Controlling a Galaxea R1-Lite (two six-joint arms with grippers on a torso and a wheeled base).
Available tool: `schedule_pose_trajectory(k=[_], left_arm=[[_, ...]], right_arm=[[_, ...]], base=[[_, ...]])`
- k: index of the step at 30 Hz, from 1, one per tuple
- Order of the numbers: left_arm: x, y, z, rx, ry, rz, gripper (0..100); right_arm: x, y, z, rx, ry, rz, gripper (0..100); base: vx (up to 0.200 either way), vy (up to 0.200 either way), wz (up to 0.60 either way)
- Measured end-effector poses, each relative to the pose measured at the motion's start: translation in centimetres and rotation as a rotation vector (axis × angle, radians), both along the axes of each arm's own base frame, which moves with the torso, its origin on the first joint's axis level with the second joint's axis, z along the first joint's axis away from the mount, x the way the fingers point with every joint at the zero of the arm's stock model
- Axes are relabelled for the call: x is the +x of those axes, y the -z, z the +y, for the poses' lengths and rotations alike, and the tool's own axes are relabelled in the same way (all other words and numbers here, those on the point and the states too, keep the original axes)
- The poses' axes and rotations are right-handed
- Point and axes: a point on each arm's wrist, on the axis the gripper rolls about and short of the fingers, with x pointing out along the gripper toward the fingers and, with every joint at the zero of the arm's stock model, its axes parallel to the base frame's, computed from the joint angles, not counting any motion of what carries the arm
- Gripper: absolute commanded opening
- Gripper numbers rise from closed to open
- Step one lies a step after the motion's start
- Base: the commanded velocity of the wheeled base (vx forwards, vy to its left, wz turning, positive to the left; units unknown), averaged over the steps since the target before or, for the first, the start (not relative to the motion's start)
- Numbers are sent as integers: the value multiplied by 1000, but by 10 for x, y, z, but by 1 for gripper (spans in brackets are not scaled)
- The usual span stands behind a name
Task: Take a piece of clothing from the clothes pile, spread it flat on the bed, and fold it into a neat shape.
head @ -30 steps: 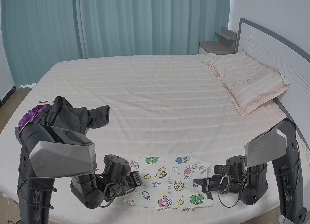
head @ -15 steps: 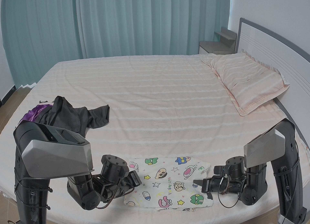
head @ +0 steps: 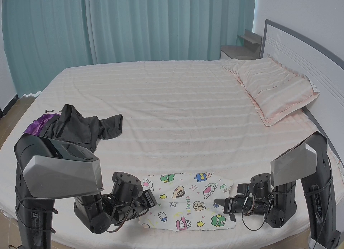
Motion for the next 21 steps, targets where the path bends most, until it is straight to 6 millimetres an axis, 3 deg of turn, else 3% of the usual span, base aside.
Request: schedule_pose_trajectory(k=[9,21], left_arm=[[6,-2,1,-14,-17,-17,0],[6,-1,6,-7,-30,-12,0]], right_arm=[[5,-1,1,16,13,-9,0],[9,-2,1,33,25,-13,0]], base=[[0,0,0],[0,200,0]])
